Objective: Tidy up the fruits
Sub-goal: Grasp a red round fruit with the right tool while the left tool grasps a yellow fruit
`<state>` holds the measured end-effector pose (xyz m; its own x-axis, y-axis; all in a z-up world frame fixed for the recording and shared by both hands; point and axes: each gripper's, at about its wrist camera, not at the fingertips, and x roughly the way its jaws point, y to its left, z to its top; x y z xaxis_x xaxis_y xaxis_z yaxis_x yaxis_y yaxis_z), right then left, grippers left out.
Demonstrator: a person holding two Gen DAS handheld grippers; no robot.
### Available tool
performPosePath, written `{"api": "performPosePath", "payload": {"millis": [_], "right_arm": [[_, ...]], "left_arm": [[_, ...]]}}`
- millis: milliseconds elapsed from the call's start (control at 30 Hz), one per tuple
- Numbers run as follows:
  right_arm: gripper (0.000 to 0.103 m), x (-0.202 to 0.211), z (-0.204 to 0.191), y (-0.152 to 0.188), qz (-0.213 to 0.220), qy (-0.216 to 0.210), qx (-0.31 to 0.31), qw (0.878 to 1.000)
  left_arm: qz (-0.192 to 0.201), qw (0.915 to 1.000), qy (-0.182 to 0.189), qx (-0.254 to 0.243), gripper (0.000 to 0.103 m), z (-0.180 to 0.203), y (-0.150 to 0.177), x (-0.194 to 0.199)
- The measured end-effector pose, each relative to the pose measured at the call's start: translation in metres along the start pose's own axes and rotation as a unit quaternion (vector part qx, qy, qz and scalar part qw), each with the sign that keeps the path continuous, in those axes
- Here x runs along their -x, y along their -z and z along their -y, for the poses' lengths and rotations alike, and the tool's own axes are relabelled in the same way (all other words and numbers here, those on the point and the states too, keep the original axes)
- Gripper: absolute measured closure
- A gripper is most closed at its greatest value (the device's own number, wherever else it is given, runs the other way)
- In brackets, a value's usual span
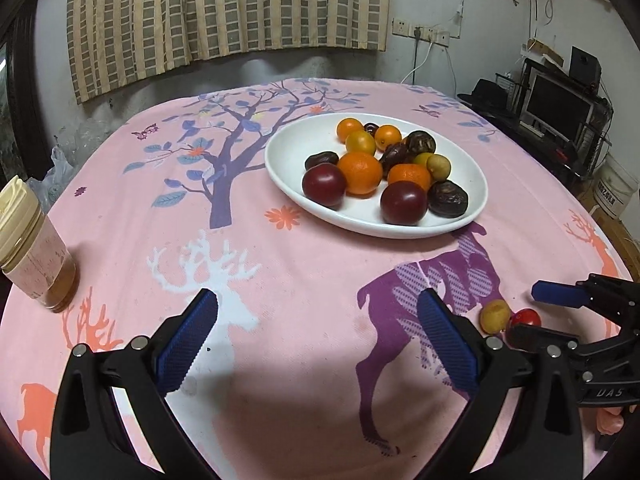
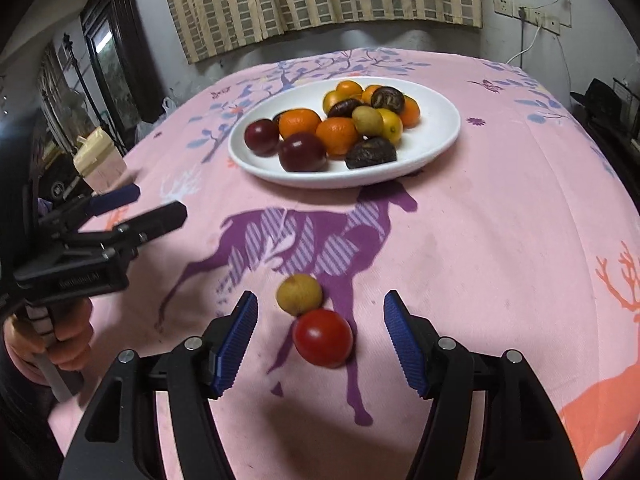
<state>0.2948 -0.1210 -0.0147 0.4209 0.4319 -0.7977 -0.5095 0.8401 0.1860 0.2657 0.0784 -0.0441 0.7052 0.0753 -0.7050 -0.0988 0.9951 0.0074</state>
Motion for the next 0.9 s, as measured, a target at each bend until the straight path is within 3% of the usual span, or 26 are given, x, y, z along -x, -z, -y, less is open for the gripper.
{"api": "performPosePath", "payload": {"millis": [167,400,567,700,833,900], "right_arm": [[0.037,0.003,0.004,0.002,0.001,0.001,0.001,1.000],[0.037,0.003,-0.014,0.008,0.000,0.027,0.051,0.998],[0.050,-0.001,-0.024,0.013,-0.009,0.039,0.080,0.996],[0.055,-0.001,-0.020,0.013,-0.011,0.046,0.072,0.996],[0.072,-0.004,-0.016,0.014,-0.018,0.047,0.064,0.997],[0.073,-0.004,-0.014,0.013,-0.019,0.042,0.060,0.997]], "left_arm": [[-0.010,0.9999,0.003,0.002,0.005,-0.001,-0.001,-0.003],[-0.018,0.9997,0.011,0.011,0.005,-0.004,-0.001,-0.006],[-0.020,0.9997,0.009,0.012,0.005,-0.005,-0.001,-0.008],[-0.020,0.9997,0.008,0.010,0.005,-0.004,-0.001,-0.008],[-0.021,0.9997,0.008,0.009,0.005,-0.004,-0.001,-0.008],[-0.022,0.9997,0.010,0.008,0.005,-0.003,0.000,-0.009]]}}
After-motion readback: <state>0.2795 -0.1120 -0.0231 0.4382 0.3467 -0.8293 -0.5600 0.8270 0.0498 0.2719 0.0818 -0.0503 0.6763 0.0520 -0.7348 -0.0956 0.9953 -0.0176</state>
